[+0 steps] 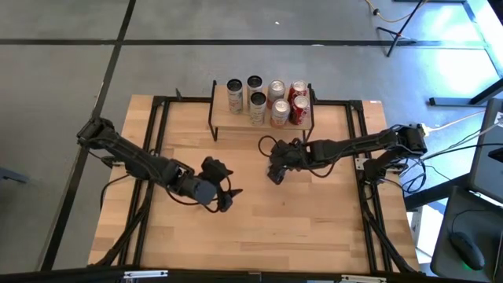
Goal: Place canned beverage on shelf
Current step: Put the white pink soda can on the shelf aligned with the other white pink soda can
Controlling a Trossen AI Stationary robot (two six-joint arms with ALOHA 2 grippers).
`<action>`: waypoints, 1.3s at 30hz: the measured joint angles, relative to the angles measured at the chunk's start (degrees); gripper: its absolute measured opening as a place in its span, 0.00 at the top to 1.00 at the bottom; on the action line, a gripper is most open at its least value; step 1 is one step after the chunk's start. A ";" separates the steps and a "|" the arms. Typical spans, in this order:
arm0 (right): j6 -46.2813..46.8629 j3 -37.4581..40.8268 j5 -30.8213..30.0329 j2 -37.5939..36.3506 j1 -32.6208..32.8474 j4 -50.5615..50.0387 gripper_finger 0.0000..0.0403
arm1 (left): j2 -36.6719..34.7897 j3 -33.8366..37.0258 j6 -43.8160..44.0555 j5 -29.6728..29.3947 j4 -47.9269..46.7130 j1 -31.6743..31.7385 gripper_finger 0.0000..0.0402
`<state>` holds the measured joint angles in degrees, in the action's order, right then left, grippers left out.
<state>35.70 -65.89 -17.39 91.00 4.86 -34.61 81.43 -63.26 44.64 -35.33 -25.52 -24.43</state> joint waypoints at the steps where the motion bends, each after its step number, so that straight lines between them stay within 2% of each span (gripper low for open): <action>1: -0.08 0.02 0.02 0.00 0.00 0.55 0.18 | 0.00 0.00 -0.06 -0.04 0.00 0.00 0.15; 8: -0.33 0.04 1.79 -2.30 0.04 1.52 0.12 | 0.00 0.00 -3.03 0.08 0.01 0.42 0.15; 14: -1.56 0.04 4.28 -9.89 0.04 0.39 0.12 | 0.00 0.00 -4.85 0.12 1.15 1.88 0.15; 18: -2.34 0.04 4.44 -16.12 0.07 -4.10 0.12 | 0.00 0.00 -5.84 0.23 1.45 3.78 0.15; 23: -3.02 0.04 2.24 -22.16 1.13 -9.37 0.12 | 2.29 -0.02 -10.69 0.66 5.67 6.92 0.15; 28: -2.76 0.04 -2.64 -25.57 4.42 -14.08 0.12 | 8.07 -0.04 -18.73 6.34 14.04 10.79 0.15; 33: 0.77 0.04 -6.14 -26.66 7.91 -19.07 0.12 | 13.17 -0.07 -23.95 9.76 22.61 14.63 0.15; 39: 5.56 0.04 -7.98 -26.71 11.10 -23.61 0.12 | 19.25 -0.02 -24.28 14.40 28.96 17.74 0.15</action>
<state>41.26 -65.84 -25.37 64.29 15.97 -58.22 100.67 -63.29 20.36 -20.93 3.44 -6.69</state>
